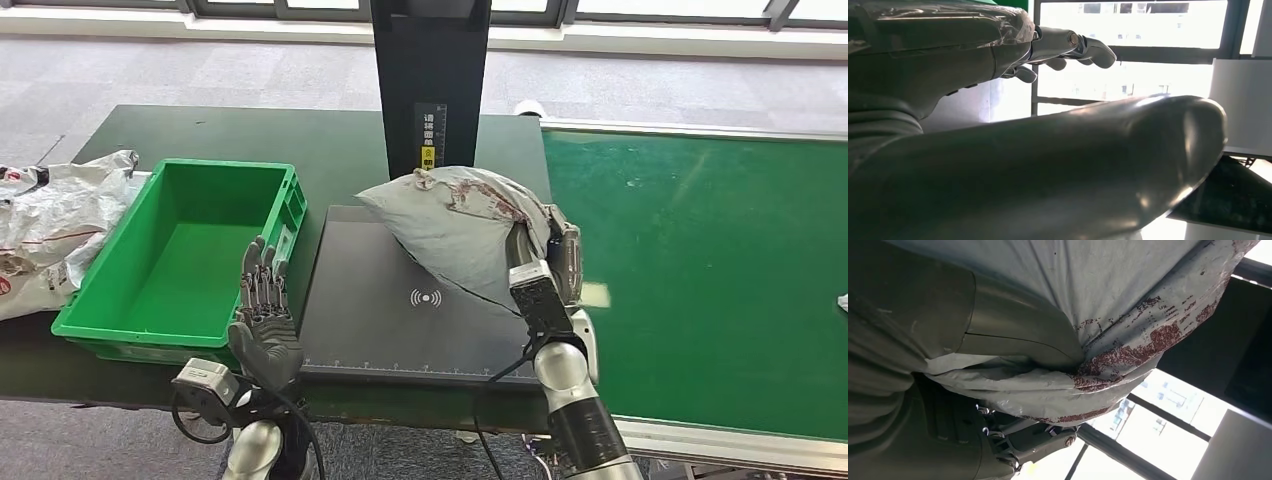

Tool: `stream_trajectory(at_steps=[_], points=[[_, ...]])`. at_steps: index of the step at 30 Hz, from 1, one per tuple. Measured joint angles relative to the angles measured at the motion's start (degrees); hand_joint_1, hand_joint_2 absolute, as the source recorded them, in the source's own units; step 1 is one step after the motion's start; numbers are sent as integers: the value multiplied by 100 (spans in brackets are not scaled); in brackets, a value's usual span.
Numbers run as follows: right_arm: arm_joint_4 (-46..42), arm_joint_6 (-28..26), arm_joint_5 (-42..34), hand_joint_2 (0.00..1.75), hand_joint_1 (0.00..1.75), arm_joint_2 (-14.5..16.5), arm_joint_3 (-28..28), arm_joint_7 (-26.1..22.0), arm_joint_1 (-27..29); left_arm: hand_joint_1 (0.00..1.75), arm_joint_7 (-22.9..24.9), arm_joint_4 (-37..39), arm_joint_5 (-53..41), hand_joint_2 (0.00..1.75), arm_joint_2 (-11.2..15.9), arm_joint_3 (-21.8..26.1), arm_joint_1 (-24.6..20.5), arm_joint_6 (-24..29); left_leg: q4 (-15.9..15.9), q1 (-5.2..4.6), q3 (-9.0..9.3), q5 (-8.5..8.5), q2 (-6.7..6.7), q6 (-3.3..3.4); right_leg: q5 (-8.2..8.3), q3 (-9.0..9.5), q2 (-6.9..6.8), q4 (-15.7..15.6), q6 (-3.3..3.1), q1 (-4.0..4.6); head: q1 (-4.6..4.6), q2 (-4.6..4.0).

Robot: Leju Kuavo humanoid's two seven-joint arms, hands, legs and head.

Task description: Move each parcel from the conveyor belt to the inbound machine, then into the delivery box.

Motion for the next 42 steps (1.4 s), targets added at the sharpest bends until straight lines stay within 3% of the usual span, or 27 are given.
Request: stream_trajectory(at_steps=[4,5,8,9,12,16,21,29,33,37,42], points=[[585,-1,154,175,175,95,208,282,-139,0,24,50,14,0,0,0,-13,-3,0,1,0,-4,5,-4,0,-2,7,0,-1,1,0,0],[778,-53,222,175,139,117,260,355,-162,0,48,52,-29,0,0,-1,-13,38,0,1,0,-5,4,-5,-1,-4,7,0,-1,1,0,0],[1371,-301,289,175,8,145,340,360,-191,0,147,52,-210,0,1,-2,-10,293,0,1,-6,-5,-7,-5,-3,-6,-2,0,1,1,0,0],[1518,-357,298,175,0,143,342,338,-188,0,173,52,-243,0,1,-2,-8,384,0,1,-8,-6,-10,-5,-4,-7,-4,0,1,1,0,0],[1754,-285,433,175,0,127,342,367,-170,0,220,31,-261,0,3,-2,5,655,0,1,-10,-6,-7,-5,-3,-9,0,0,1,1,0,0],[1857,209,514,175,0,119,342,416,-163,0,303,-110,-282,0,8,-2,89,1011,0,1,-9,-6,-6,-5,-4,-8,1,0,1,1,0,0],[1785,797,736,175,0,117,432,538,90,0,407,-187,-176,0,16,-2,141,1049,0,2,-3,-7,-7,-6,-7,-2,-1,-2,1,2,0,0],[1182,1143,853,175,0,112,586,600,799,0,237,-203,-142,0,24,-2,199,1071,-1,2,-1,-14,-5,-5,-10,0,2,-2,1,2,0,0],[548,1466,537,175,0,87,591,480,1293,0,162,-294,-449,0,30,-2,332,1220,0,1,0,-15,-7,-5,-12,2,0,-3,2,1,-1,0],[-367,1588,254,175,0,-26,622,396,1976,0,158,-461,-796,0,70,-2,537,848,-1,1,-1,-29,-6,-5,-21,0,0,-3,-1,1,0,0],[-833,1603,229,175,0,-118,642,341,2296,0,172,-567,-922,0,101,-2,630,756,-1,1,0,-33,-2,-5,-24,0,3,-4,-3,2,0,0]])
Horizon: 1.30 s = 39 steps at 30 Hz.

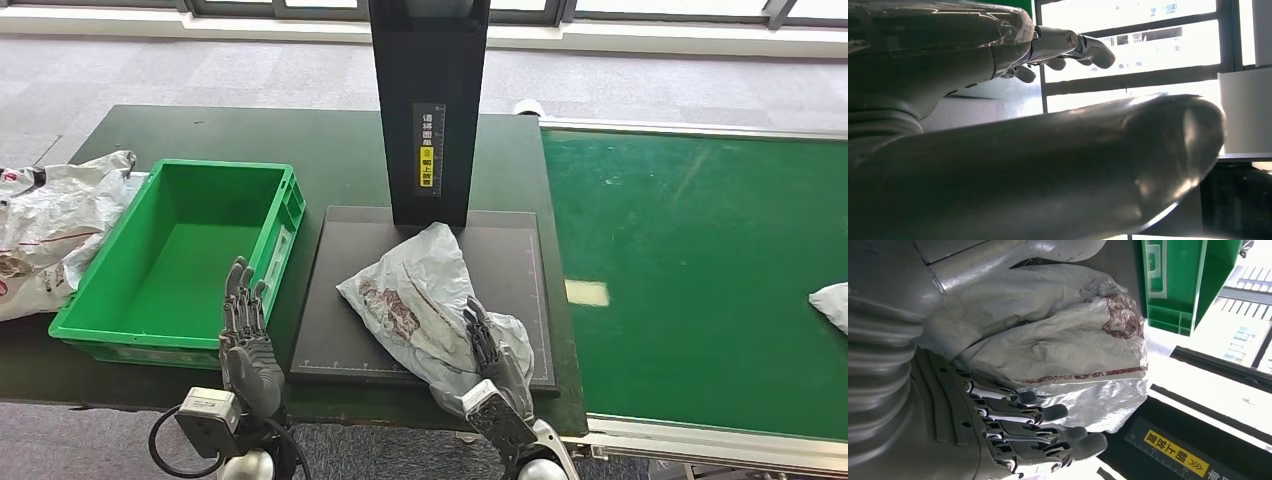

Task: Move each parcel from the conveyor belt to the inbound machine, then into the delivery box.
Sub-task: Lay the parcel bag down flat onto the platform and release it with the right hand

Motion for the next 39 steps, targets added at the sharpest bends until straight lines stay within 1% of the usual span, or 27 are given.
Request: stream_trajectory(at_steps=[4,7,9,11,13,15,16,19,23,27,32,36,39], points=[[-129,-3,5,175,0,-37,19,-10,72,0,-2,-28,-27,175,3,0,34,-30,0,0,2,1,0,0,0,2,0,0,0,0,0,0],[-225,-38,124,175,0,-54,21,-65,113,0,-23,-56,-326,175,4,0,45,-27,0,0,3,2,0,1,1,3,-1,0,0,0,0,0],[-406,-102,359,175,0,-58,36,-67,172,0,85,-64,-815,175,4,0,30,-23,1,0,4,2,0,1,1,4,-1,0,0,0,0,0],[-711,-216,666,175,0,-63,77,20,269,0,351,-53,-1474,175,8,-13,-27,-26,1,0,4,2,0,1,1,2,-1,0,0,-1,0,0],[-1139,-369,931,175,0,-74,141,129,401,0,740,46,-2169,175,24,-62,-180,-70,1,-1,4,2,-3,1,0,2,-4,0,0,-1,0,0],[-1635,-477,1168,175,0,-105,222,249,500,0,1104,340,-2730,175,46,-141,-442,-164,2,-2,5,2,-3,1,1,4,-6,-1,1,-2,0,0],[-1852,-499,1272,175,0,-130,265,302,525,0,1214,544,-2918,175,52,-185,-592,-213,2,-2,6,2,0,1,2,4,-4,-1,1,-2,0,0],[-2318,-562,1439,175,0,-218,364,287,547,0,1379,1206,-3413,175,67,-341,-1041,-337,2,-2,9,4,6,3,7,5,1,-1,5,-3,0,0],[-2810,-728,1362,175,0,-347,464,120,464,0,1626,2093,-4265,175,91,-649,-1541,-567,4,-4,14,7,8,7,10,12,4,-1,8,-4,0,0],[-3267,-958,1068,175,0,-451,510,-45,438,0,1740,2608,-4589,175,85,-867,-1752,-593,5,-4,15,7,11,7,11,12,8,-1,9,-5,0,0],[-3790,-1126,687,175,0,-567,535,-225,283,0,1820,3023,-4729,175,68,-913,-2066,-750,5,-4,14,6,10,7,11,12,7,-1,9,-4,0,0],[-3959,-1288,600,175,0,-645,615,-235,55,0,1844,3407,-4914,175,33,-984,-2314,-955,5,-4,16,9,11,8,12,16,7,-1,9,-4,0,0],[-4023,-1444,493,175,0,-695,683,-278,-44,0,1816,3668,-5055,175,12,-1058,-2411,-939,5,-4,18,11,10,11,13,19,6,-1,10,-5,0,0]])
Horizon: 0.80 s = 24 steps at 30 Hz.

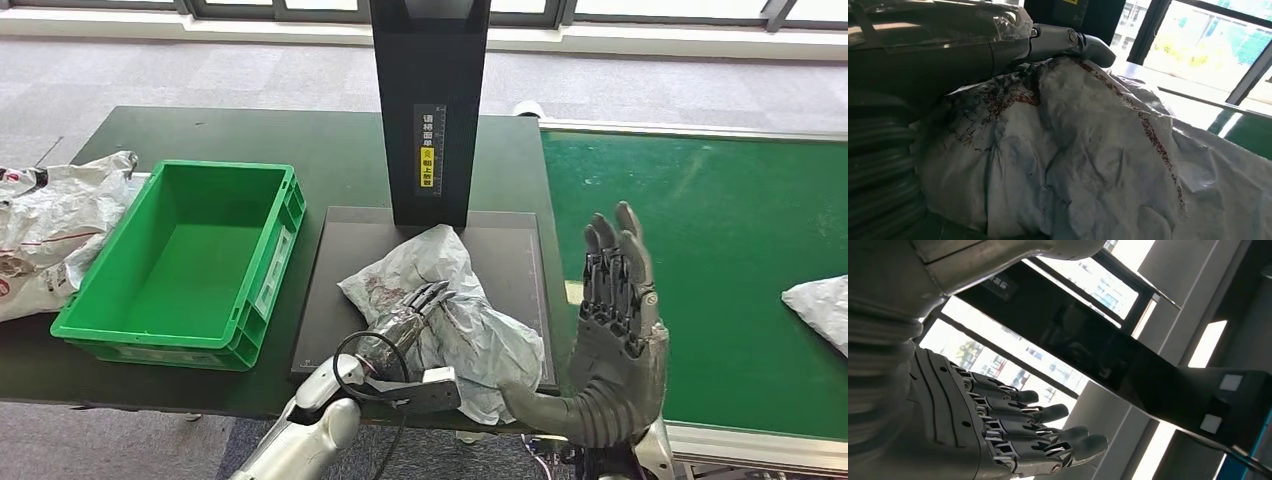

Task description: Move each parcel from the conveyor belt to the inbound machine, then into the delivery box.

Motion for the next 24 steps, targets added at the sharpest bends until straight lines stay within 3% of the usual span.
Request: stream_trajectory(at_steps=[1,5,10,24], points=[[-18,-25,-22,175,0,-12,13,-8,-17,0,-10,56,-19,175,-8,-11,-18,18,0,0,0,0,0,0,0,0,0,0,0,0,0,0],[-71,-56,-50,175,0,-51,57,-12,-47,175,-24,209,-43,175,-31,-21,-71,49,0,-1,-1,0,-1,1,0,0,0,0,0,-1,0,0],[-122,-159,-76,175,0,-99,69,-28,-56,175,-132,119,139,175,-36,-22,-55,265,0,-1,-3,0,-2,1,0,0,-1,0,1,0,0,0],[-127,-519,-97,175,0,-225,221,-46,-105,175,-664,-1141,1369,175,90,110,386,739,-1,0,-8,0,-4,0,-1,-4,-3,0,1,0,0,0]])
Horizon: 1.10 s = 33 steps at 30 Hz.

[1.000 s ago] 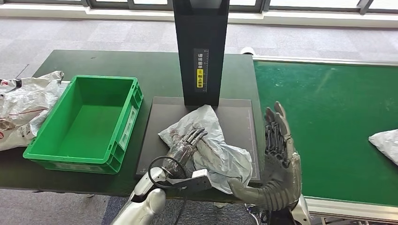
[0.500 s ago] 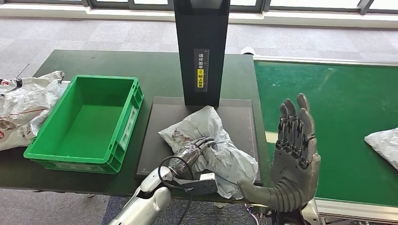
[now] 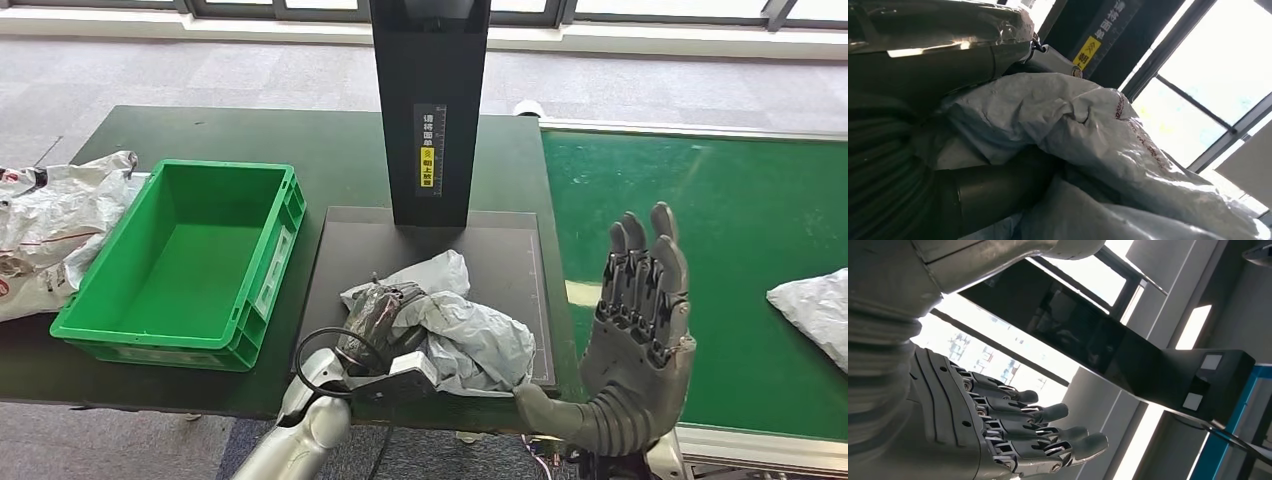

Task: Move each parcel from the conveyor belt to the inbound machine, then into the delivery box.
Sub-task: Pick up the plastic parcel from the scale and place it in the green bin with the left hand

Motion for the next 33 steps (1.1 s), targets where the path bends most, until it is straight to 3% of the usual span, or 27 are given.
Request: stream_trajectory(at_steps=[5,20,27,33], points=[[0,-330,118,175,0,-37,100,33,51,175,-306,-527,697,175,26,372,170,303,0,1,-1,0,1,0,0,-2,1,0,0,2,0,0],[0,-479,27,175,0,-161,324,60,69,175,-407,-1603,769,175,243,1046,346,850,-1,3,-4,0,1,0,-1,-3,0,0,-1,3,0,0],[0,-169,-38,175,0,-161,325,98,-43,175,-689,-2038,2243,175,630,2219,13,737,-3,11,-4,11,3,-17,3,-6,2,3,-10,21,0,0],[28,42,-32,175,0,-143,325,169,-269,175,-882,-1809,2880,175,985,3444,-398,774,-4,23,-2,16,4,-24,9,-7,4,3,-21,25,0,0]])
